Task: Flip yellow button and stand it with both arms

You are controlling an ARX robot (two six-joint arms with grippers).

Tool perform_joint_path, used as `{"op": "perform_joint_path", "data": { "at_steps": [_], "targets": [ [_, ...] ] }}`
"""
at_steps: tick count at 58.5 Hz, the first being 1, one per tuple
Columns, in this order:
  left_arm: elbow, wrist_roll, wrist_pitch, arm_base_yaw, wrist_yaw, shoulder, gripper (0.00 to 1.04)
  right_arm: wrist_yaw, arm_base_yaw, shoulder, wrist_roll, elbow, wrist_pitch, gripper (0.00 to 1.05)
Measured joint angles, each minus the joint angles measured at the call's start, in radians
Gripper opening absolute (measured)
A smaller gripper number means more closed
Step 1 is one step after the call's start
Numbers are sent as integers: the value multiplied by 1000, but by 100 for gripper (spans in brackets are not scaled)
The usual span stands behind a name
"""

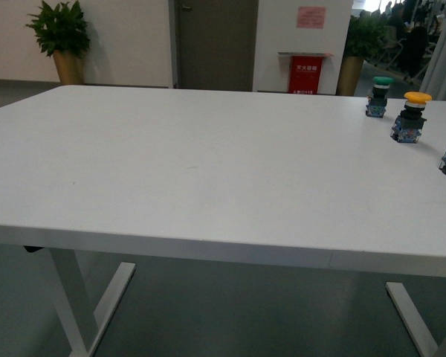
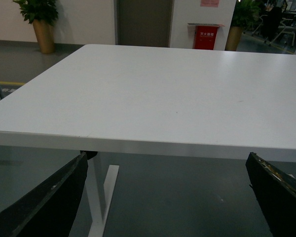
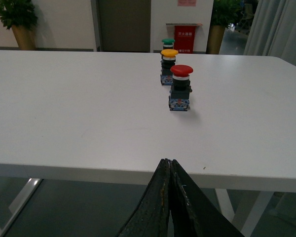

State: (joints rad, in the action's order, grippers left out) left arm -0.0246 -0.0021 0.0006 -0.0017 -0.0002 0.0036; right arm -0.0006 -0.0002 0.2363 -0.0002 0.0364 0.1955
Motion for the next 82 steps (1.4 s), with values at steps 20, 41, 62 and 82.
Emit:
{"op": "perform_joint_path", "data": {
  "at_steps": [20,41,62,82],
  "targets": [
    [0,0,0,0,0,0,99,0,0,-127,0,-25,-104,3],
    [0,0,0,0,0,0,99,0,0,-232,0,-25,-194,3],
    [0,0,0,0,0,0,99,0,0,-232,0,-25,-194,59],
    [0,0,0,0,0,0,99,0,0,-232,0,-25,-194,97]
  ]
}}
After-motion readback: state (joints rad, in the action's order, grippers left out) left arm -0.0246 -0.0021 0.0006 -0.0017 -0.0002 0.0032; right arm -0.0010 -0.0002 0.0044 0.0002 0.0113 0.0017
